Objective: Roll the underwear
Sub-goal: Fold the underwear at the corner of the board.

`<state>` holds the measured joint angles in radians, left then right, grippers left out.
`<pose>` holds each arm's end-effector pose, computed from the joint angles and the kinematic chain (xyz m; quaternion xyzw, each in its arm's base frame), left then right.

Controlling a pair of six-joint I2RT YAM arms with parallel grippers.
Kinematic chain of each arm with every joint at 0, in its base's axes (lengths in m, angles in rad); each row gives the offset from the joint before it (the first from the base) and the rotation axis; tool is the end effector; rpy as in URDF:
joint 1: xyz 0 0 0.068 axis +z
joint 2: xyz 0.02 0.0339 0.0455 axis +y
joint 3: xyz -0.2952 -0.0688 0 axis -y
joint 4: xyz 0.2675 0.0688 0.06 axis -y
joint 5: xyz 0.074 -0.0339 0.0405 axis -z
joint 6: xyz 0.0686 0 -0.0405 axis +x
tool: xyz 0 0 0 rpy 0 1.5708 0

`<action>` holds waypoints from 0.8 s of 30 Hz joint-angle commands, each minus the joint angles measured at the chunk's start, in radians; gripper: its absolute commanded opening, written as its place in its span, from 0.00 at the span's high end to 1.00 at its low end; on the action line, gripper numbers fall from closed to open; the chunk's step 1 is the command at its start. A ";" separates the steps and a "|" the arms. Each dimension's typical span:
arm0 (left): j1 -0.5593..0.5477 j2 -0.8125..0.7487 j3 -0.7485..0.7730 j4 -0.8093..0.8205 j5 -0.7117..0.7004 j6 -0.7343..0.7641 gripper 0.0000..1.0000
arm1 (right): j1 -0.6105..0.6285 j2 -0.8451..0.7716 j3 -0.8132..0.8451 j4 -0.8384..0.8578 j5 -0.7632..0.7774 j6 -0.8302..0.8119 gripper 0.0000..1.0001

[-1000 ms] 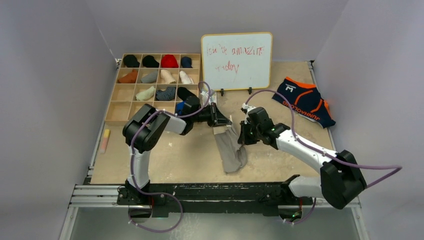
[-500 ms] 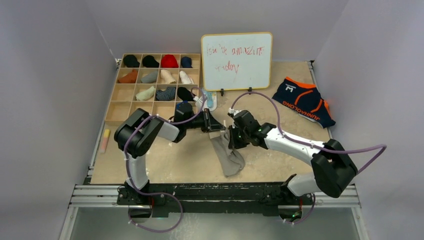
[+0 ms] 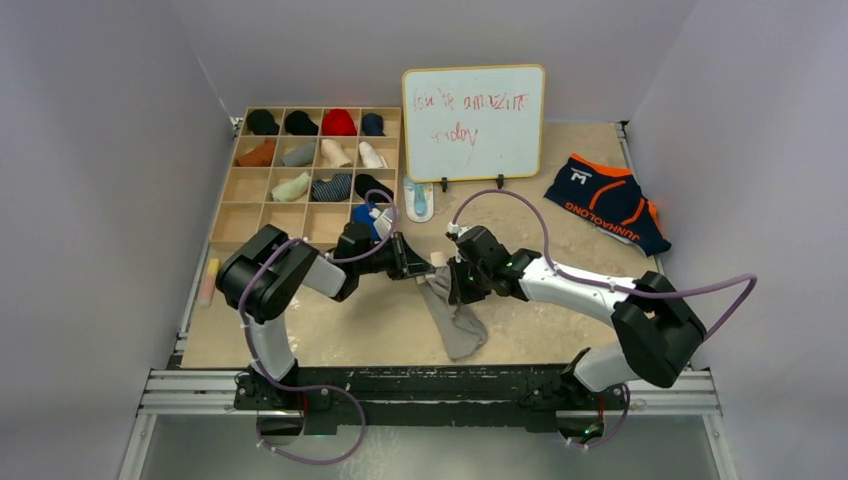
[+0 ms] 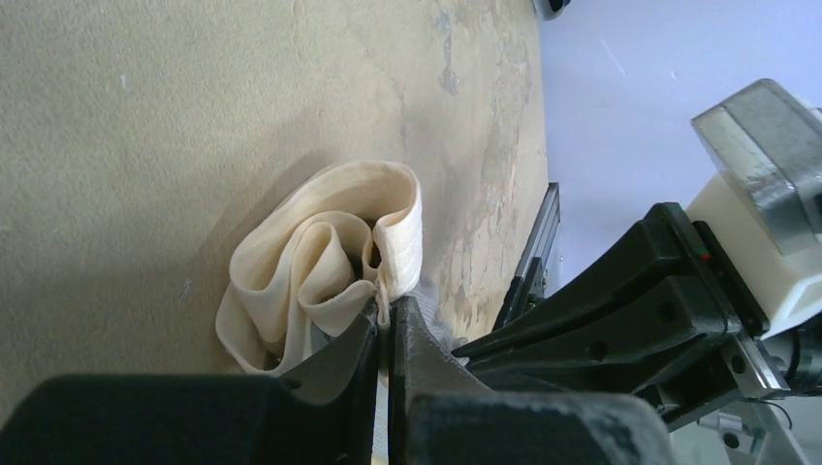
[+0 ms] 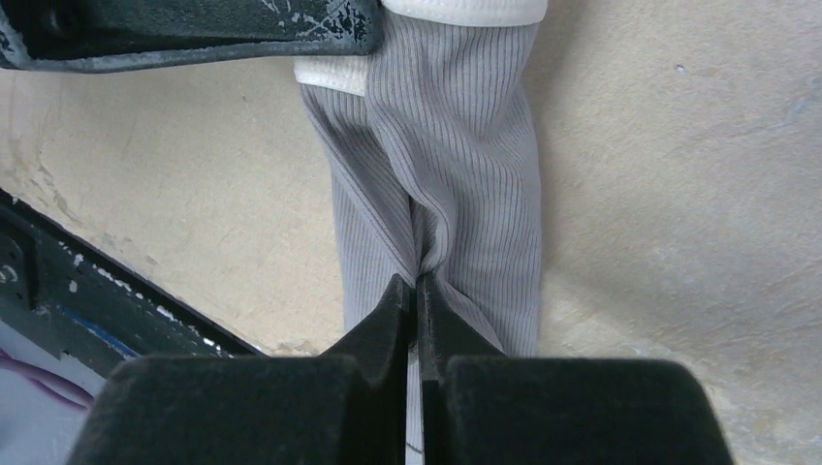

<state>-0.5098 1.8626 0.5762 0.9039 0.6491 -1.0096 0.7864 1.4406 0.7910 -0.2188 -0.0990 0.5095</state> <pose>0.2913 -0.2104 0.1083 -0.0213 0.8051 -0.5570 0.2027 0.2233 0.2333 0.1836 -0.1463 0.9265 0.2444 0.2459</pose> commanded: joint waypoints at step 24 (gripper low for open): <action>0.019 -0.335 -0.025 -0.402 -0.197 0.169 0.43 | 0.090 0.113 0.052 0.041 -0.013 0.050 1.00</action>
<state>-0.4976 1.5951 0.5301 0.5770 0.4858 -0.8700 0.8661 1.5520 0.8101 -0.1814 -0.1223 0.5438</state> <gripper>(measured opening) 0.544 0.011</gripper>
